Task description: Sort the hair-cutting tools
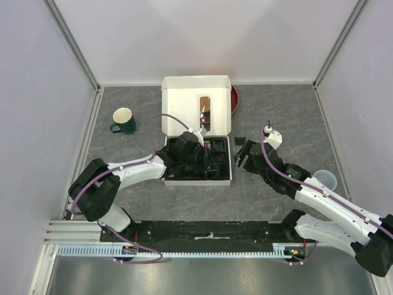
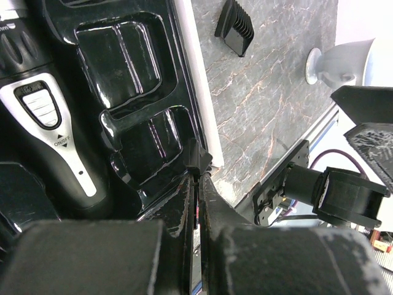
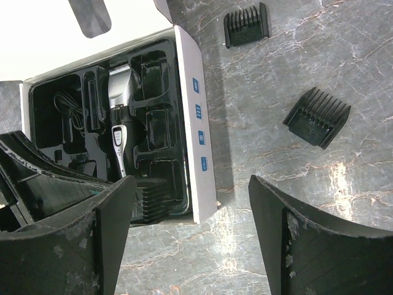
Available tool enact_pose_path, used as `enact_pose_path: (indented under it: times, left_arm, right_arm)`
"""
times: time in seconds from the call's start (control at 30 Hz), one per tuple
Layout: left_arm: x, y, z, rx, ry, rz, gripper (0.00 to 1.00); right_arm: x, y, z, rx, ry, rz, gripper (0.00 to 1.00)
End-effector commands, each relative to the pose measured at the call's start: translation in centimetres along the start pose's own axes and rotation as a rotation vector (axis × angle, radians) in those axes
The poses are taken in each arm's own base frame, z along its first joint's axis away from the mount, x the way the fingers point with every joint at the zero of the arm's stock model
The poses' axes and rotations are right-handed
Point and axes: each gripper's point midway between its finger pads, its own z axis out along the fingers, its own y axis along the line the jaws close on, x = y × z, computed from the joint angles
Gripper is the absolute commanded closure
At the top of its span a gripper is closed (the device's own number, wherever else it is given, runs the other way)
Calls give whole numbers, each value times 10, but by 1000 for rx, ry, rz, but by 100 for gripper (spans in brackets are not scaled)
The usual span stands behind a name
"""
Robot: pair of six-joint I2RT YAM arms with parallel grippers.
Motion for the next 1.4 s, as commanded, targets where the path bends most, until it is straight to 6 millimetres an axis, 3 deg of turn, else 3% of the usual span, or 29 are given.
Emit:
enact_pose_path:
  times: [0.0, 0.2, 0.37, 0.7, 1.37]
  left_arm:
    - [-27, -29, -4, 66, -79, -4, 98]
    - [-30, -37, -12, 83, -89, 10, 98]
    - [-29, -19, -7, 27, -109, 3, 98]
    - [-23, -12, 8, 50, -117, -13, 98]
    - [5, 26, 32, -81, -16, -48, 98]
  right_arm:
    - [1, 2, 3, -8, 1, 16, 19]
    - [4, 2, 5, -7, 11, 16, 19]
    - [7, 2, 7, -6, 18, 13, 19]
    - [9, 4, 9, -9, 26, 14, 19]
    - [12, 3, 14, 5, 38, 1, 19]
